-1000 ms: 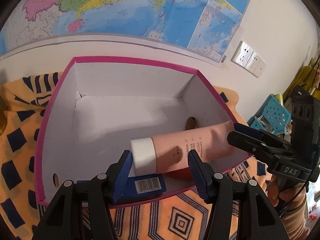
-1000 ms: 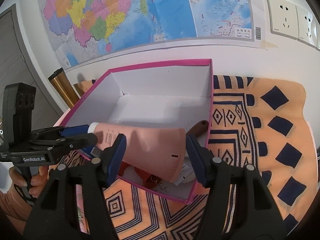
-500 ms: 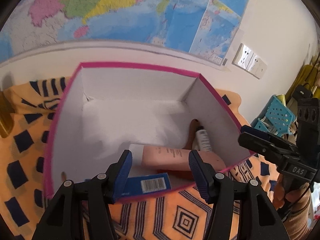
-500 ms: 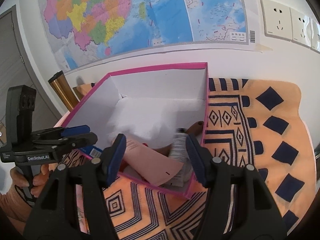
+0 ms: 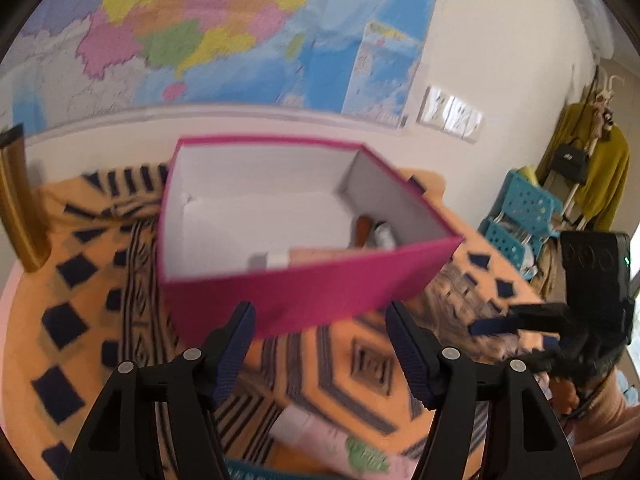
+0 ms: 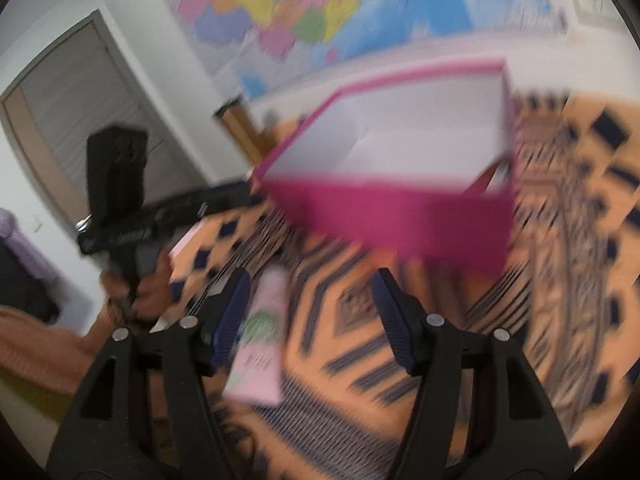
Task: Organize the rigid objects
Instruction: 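Move the right gripper to the pink tube with green leaf print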
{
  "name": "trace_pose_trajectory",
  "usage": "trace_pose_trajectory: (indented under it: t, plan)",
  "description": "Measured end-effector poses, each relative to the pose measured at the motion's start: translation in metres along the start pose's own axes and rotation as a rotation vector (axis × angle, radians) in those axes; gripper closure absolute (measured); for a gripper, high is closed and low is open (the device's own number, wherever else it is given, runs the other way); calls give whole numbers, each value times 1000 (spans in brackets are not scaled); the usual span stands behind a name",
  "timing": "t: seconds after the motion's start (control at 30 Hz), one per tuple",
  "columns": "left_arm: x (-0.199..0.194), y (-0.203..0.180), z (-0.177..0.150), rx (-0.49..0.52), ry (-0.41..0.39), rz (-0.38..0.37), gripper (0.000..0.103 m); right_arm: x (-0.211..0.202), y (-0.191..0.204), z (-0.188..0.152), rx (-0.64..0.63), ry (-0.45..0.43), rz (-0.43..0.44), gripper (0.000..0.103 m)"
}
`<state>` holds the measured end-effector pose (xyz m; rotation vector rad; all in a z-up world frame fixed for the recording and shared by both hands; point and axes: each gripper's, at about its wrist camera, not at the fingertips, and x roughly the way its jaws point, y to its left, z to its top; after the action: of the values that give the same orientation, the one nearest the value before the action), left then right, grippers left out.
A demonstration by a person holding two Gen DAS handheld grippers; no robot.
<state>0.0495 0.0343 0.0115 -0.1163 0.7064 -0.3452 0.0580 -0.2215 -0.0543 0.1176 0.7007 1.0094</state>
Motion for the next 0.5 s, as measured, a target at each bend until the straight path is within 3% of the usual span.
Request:
trace_pose_trajectory:
  t: [0.3, 0.4, 0.5]
  plan:
    - [35, 22, -39, -49, 170, 34, 34, 48, 11, -70, 148, 248, 215, 38]
    - [42, 26, -46, -65, 200, 42, 34, 61, 21, -85, 172, 305, 267, 38]
    - [49, 29, -50, -76, 220, 25, 35, 65, 29, -86, 172, 304, 293, 38]
